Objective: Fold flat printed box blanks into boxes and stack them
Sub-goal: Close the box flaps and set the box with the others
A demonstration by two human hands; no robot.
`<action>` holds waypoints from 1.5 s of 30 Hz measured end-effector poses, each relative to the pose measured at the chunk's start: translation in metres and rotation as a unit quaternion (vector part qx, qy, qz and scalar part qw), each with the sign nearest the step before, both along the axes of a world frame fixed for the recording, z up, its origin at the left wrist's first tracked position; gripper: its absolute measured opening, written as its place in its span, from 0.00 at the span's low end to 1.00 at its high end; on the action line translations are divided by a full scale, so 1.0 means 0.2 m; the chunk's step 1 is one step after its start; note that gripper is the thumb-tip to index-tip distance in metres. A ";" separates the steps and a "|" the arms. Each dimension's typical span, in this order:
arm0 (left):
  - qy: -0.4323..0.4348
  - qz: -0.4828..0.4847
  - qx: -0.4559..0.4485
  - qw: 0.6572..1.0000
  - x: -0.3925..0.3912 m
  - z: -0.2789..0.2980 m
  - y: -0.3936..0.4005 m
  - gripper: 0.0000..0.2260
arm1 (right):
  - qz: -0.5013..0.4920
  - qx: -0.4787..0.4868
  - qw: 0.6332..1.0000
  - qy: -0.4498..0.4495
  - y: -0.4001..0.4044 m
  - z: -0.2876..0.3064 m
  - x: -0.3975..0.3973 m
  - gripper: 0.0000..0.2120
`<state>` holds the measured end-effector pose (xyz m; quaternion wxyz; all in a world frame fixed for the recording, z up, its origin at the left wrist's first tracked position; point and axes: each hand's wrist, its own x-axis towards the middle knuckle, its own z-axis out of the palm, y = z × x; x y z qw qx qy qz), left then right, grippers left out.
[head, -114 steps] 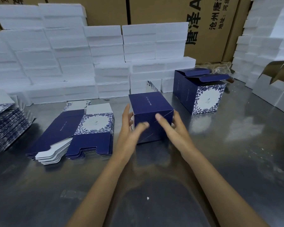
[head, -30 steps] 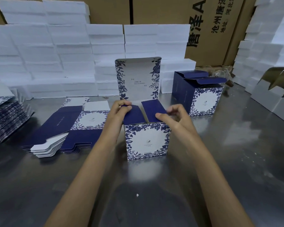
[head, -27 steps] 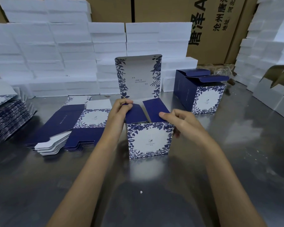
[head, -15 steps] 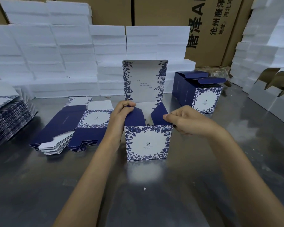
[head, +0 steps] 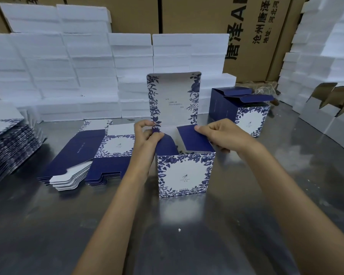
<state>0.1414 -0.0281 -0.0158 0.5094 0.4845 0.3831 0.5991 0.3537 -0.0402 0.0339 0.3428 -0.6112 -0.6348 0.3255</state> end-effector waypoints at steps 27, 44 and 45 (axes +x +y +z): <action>0.059 -0.007 -0.031 0.998 -0.02 0.03 0.01 0.07 | 0.041 0.015 0.990 0.132 0.03 -0.06 -0.04 0.16; 0.368 0.039 -0.059 0.927 0.13 0.25 0.05 0.08 | -0.001 0.057 0.997 -0.042 0.12 0.02 -0.26 0.12; 0.368 0.046 -0.058 0.927 0.13 0.24 0.05 0.09 | -0.005 0.052 0.998 -0.030 0.11 0.02 -0.26 0.11</action>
